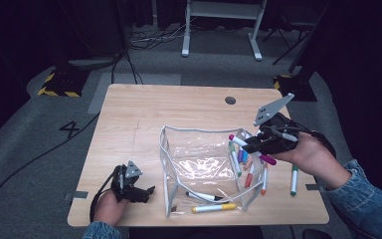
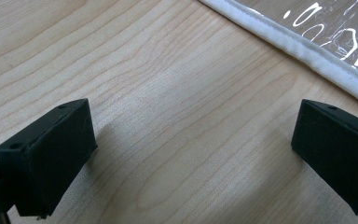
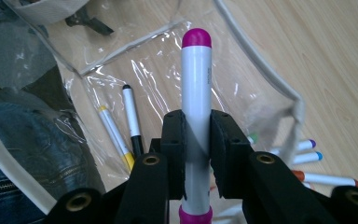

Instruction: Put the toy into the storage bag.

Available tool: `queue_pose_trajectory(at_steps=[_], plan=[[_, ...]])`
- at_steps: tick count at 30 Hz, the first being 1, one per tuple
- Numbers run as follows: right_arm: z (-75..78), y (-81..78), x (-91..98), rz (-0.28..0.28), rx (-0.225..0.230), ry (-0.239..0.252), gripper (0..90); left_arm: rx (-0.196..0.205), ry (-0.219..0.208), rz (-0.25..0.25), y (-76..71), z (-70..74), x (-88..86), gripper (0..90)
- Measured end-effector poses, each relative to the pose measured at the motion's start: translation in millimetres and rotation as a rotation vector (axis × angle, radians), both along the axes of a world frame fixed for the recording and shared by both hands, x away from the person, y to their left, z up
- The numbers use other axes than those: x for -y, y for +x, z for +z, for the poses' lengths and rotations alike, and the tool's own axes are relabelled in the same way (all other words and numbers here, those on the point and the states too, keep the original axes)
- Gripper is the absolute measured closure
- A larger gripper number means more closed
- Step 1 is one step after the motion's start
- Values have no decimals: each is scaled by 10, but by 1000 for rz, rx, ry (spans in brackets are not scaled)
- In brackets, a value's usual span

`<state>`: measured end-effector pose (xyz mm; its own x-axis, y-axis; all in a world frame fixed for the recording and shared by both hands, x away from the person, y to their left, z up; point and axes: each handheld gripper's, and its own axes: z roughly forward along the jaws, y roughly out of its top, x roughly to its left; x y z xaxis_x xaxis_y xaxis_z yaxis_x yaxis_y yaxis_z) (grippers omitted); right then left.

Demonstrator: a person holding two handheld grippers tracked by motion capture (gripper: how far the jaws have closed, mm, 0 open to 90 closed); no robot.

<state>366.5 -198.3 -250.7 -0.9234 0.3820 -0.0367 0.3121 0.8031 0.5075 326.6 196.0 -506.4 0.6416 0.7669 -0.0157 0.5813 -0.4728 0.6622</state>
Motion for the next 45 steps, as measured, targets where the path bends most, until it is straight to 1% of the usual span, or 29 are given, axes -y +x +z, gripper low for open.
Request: queue_pose_trajectory(at_steps=[3,4,5,6,10,11,13,14,15,18,20,21,22,23,25,26,27,28,29,32,34,35,37,38,40,42,43,44,45], plan=[[5,-32,-142,40,-4,-9,766,1,2,-1,1,1,-1,0],[5,-32,-142,40,-4,-9,766,1,2,-1,1,1,-1,0],[3,-57,-234,58,-8,-18,766,1,2,-1,1,1,-1,0],[-1,-64,-277,71,-7,-20,766,0,1,0,0,1,0,0],[-38,-97,-451,102,-22,-39,766,0,1,0,0,0,0,0],[-38,-97,-451,102,-22,-39,766,1,3,-1,0,1,-1,0],[-99,-112,-575,128,-30,-62,766,1,3,0,0,1,-1,0],[-99,-112,-575,128,-30,-62,766,0,0,0,0,0,0,0],[-151,-115,-653,144,-35,-79,766,0,0,0,0,0,0,0],[-235,-121,-764,159,-50,-106,766,0,0,0,0,0,0,0],[-268,-117,-799,169,-52,-117,766,0,1,0,0,0,0,0],[-337,-112,-865,180,-65,-139,766,1,3,-1,1,1,-1,0],[-337,-112,-865,180,-65,-139,766,1,2,0,0,1,-1,0],[-410,-97,-927,185,-78,-160,766,0,-1,0,0,0,0,0],[-494,-77,-984,195,-89,-185,766,0,0,0,0,0,0,0],[-494,-77,-984,195,-89,-185,766,0,0,0,0,0,0,0],[-534,-66,-1014,201,-93,-196,765,1,2,-1,1,1,-1,0],[-623,-41,-1077,214,-105,-218,765,0,1,0,0,1,0,0],[-623,-41,-1077,214,-105,-218,765,0,0,0,0,0,0,0],[-732,-21,-1148,225,-123,-238,765,1,3,-1,1,1,-1,0],[-865,-23,-1217,245,-135,-271,765,1,2,-1,1,1,-1,0],[-904,-27,-1235,255,-136,-284,765,-1,0,0,0,0,0,0],[-966,-37,-1264,266,-137,-302,765,0,1,0,0,1,0,0],[-1008,-46,-1284,277,-144,-323,765,1,2,-1,1,1,-1,0],[-1034,-53,-1294,282,-147,-328,765,1,2,-1,0,1,-1,0],[-1115,-65,-1333,296,-165,-362,765,0,0,0,0,0,0,0],[-1115,-65,-1333,296,-165,-362,765,1,2,-1,0,1,-1,0],[-1139,-67,-1344,300,-170,-374,765,-1,0,0,0,0,0,0],[-1188,-80,-1360,297,-190,-394,765,1,2,-1,1,1,-1,0]])
